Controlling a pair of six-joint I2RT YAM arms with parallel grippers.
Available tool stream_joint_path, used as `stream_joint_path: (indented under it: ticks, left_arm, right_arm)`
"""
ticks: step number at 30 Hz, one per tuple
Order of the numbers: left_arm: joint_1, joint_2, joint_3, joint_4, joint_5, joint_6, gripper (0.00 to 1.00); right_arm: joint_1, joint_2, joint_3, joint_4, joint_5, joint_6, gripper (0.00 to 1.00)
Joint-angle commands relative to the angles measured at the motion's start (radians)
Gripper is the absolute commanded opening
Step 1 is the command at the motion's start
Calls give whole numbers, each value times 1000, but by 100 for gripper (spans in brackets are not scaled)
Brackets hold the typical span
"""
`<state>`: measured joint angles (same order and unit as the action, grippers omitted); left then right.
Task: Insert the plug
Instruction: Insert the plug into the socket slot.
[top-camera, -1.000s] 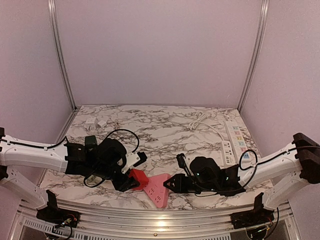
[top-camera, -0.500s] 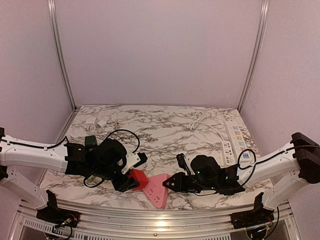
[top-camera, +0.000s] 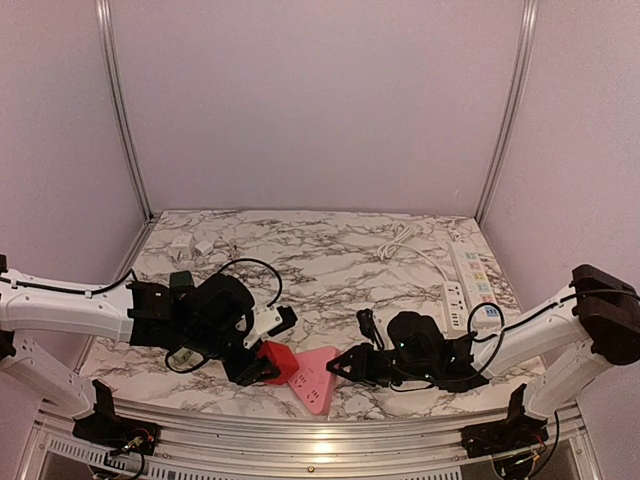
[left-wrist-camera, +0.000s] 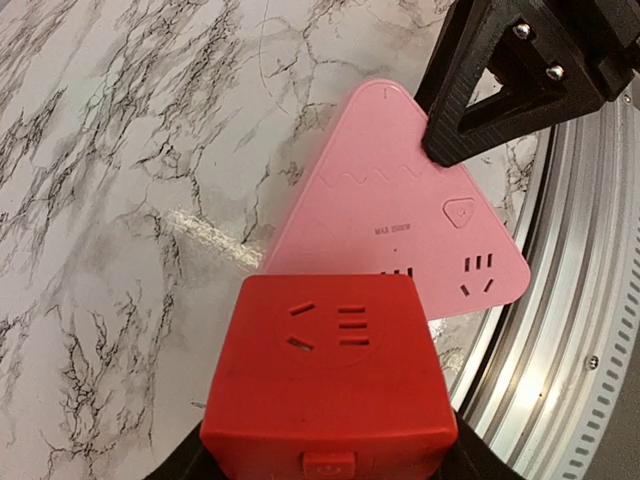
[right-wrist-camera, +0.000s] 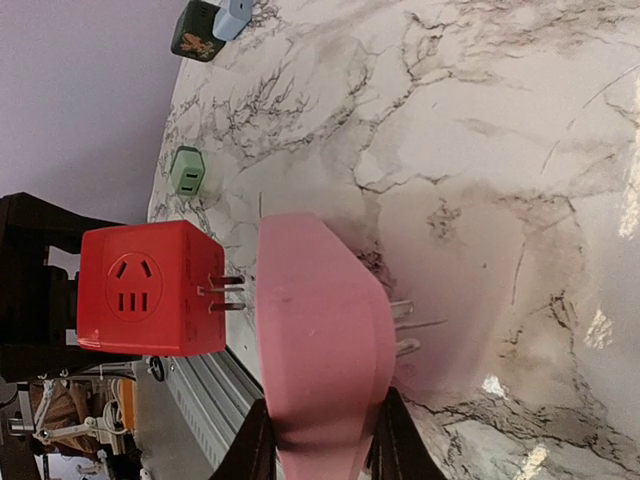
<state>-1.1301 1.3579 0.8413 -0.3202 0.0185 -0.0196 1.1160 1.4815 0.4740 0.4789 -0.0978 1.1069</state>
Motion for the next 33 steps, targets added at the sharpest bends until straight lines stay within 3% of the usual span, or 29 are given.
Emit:
stream_joint_path:
  ticks: [1,12,33]
  left_arm:
    - [-5,8,61,-39,36,14,0]
    - [-5,18,84,-99,-81,15,0]
    - [-4,46,90,-67,-35,57,0]
  right_arm:
    - [-12,23,-2,34,-19,16,12]
    - [-14,19,-9,40,-23,16,12]
    - [-15,29,-9,46,-23,20,12]
